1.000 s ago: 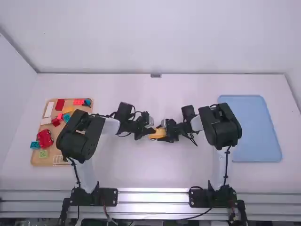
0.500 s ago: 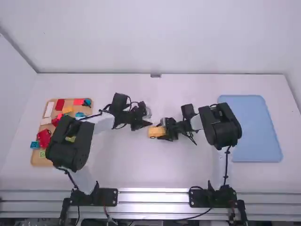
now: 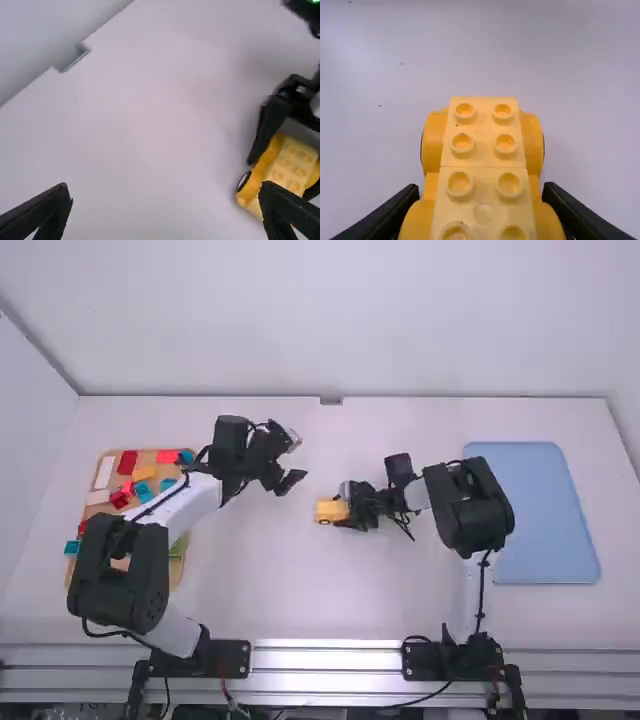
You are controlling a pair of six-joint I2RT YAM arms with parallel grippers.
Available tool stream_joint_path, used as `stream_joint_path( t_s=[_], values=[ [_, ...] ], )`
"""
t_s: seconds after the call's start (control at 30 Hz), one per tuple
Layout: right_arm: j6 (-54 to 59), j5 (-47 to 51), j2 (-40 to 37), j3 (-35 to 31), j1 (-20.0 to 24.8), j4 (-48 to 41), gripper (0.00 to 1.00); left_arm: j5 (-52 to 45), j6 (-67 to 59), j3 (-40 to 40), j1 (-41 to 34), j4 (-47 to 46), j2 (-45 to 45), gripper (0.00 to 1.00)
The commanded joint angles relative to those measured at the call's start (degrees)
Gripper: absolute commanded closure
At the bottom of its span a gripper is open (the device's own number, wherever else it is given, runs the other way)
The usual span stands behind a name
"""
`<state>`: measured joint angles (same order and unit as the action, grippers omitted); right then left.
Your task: Assemble lego blocks to make yellow taxi
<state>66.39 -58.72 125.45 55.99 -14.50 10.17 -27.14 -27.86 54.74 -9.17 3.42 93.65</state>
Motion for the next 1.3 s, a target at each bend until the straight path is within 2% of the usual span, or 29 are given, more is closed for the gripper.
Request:
stream_joint_path(
  t_s=[0.0, 0.13, 0.2, 0.23, 0.33, 0.43, 0.63, 0.73, 0.83, 1.03, 1.17, 1.27],
  values=[
    [-0.1, 0.3, 0.9, 1.0, 0.2, -0.2, 0.36, 5.9, 6.1, 0.0, 0.0, -0.2, 0.2, 0.01],
    [0.0, 0.2, 0.9, 1.1, 0.2, -0.1, 0.28, 8.3, 6.0, 0.0, 0.0, -0.5, 0.2, 0.01],
    [-0.3, 0.0, 0.9, 1.1, 0.2, -0.3, 0.06, 8.8, 6.0, 0.0, 0.0, -0.7, 0.2, 0.01],
    [-1.5, -0.2, 0.9, 1.1, 0.2, -0.3, 0.01, 8.6, 6.4, 0.0, 0.3, -0.8, 0.2, 0.01],
    [-5.6, 0.3, -0.2, 1.1, 0.6, -0.7, 0.02, 8.9, 9.5, 0.0, 0.2, -0.4, 0.1, 0.01],
    [-7.4, 2.3, -4.1, 1.1, 1.8, -5.9, 0.02, 9.3, 11.8, 0.0, 1.2, -0.2, -0.7, 0.01],
    [-6.6, 16.0, -18.9, 1.1, 4.9, -23.0, 0.01, 19.5, 25.9, 0.0, 3.8, -0.9, -3.2, 0.01],
    [-6.6, 19.8, -23.5, 0.9, 5.4, -26.6, 0.01, 23.9, 27.0, 0.0, 4.2, -3.1, -4.0, 0.01],
    [-6.6, 23.1, -26.2, 0.9, 5.9, -26.8, 0.02, 27.2, 27.1, 0.0, 3.8, -4.8, -4.1, 0.01],
    [-6.6, 26.8, -26.6, 0.9, 6.6, -23.6, 0.02, 31.2, 28.0, 0.0, 4.2, -6.6, -4.1, 0.01],
    [-6.6, 25.1, -26.6, 0.9, 6.4, -22.0, 0.01, 43.3, 35.5, 0.4, 4.4, -7.5, -5.6, 0.01],
    [-6.6, 25.4, -26.6, 1.0, 5.0, -20.6, 0.01, 51.3, 40.0, 4.9, 4.6, -15.1, -7.5, 0.01]
  ],
)
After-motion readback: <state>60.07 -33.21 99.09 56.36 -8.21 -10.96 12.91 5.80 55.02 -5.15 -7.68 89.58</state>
